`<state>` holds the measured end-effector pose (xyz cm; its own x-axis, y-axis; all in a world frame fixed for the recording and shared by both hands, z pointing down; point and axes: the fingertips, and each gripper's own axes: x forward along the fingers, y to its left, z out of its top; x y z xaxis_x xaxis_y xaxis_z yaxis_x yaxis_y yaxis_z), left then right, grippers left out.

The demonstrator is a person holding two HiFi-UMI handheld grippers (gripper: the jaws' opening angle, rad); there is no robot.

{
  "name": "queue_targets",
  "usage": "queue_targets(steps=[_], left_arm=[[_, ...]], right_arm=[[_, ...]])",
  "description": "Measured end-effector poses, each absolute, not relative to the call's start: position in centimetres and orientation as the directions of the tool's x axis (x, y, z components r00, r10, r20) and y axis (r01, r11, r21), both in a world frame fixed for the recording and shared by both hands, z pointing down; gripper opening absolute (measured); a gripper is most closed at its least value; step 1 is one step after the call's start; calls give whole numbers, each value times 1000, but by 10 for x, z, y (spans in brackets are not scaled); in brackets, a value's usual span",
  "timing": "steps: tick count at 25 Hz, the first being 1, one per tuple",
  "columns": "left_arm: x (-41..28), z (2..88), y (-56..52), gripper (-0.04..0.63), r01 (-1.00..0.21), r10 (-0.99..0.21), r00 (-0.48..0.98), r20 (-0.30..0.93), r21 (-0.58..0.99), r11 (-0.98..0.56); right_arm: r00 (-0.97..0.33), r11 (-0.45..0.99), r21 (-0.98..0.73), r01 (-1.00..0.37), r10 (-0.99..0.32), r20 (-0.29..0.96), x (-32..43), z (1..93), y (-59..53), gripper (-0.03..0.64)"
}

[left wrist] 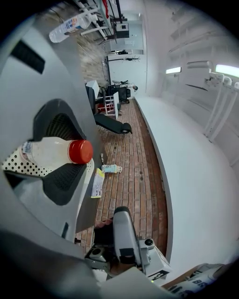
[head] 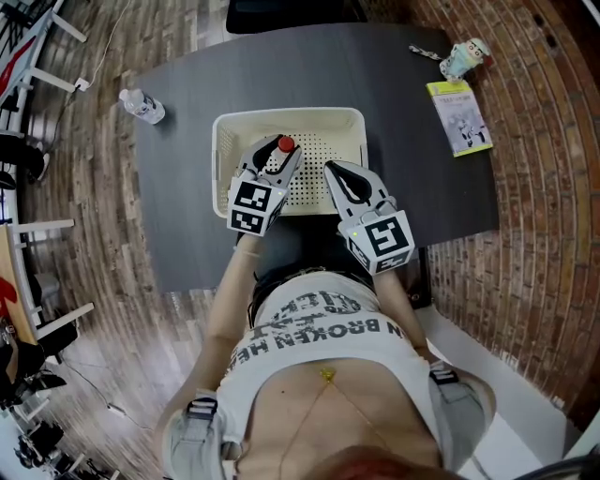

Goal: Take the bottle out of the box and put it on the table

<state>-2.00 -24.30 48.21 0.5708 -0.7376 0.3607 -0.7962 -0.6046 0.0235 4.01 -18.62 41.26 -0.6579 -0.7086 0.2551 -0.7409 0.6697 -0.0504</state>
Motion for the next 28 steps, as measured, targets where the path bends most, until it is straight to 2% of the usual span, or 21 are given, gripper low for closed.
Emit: queue_targets(steps=[6,20,28], left_arm=[[-25,461,-236,158,-794,-735,579,353,41,-606],[-42,336,-210,158,-795,-765,582,276,-3,-606],[-51,323,-199,158,-806,-777,570,266,-3,-592]], right_arm=[[-650,661,-41,-749,-722,239,48,406,-179,9],[-656,667,-28,-745,-724,213,57,392,-158,9],[-666,677,-25,-736,-717,204,55,389,-149,9]])
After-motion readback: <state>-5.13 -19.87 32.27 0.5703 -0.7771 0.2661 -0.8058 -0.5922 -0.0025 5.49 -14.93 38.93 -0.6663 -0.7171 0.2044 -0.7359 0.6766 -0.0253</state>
